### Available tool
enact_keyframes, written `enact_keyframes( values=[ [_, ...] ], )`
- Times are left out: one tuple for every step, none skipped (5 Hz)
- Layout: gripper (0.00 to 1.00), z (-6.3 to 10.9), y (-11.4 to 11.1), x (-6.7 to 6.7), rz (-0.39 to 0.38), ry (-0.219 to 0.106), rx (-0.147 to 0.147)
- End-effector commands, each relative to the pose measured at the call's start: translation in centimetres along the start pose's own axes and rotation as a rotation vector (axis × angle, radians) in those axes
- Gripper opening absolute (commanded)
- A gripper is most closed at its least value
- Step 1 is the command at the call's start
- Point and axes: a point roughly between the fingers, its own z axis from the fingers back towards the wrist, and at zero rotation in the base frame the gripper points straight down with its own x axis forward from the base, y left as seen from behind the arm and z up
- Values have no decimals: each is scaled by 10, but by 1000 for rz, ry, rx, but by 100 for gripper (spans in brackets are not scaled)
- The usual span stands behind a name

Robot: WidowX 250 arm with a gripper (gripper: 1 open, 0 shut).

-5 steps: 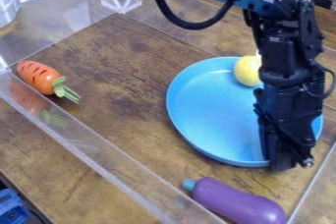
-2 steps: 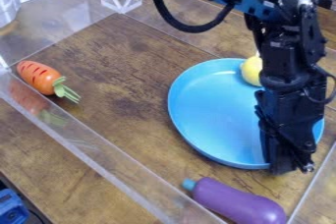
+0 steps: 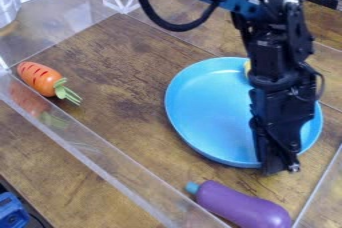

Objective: Remove the purple eggplant from the blue tray and put it on the table

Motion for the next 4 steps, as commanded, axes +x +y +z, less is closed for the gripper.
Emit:
enact_keyframes(
  values=[
    [0,11,10,-10,20,-36,17],
    [0,5,7,-11,25,-35,7],
    [0,-1,5,-11,25,-33,-4],
    [0,-7,3,-11,100,-46,0]
  ],
)
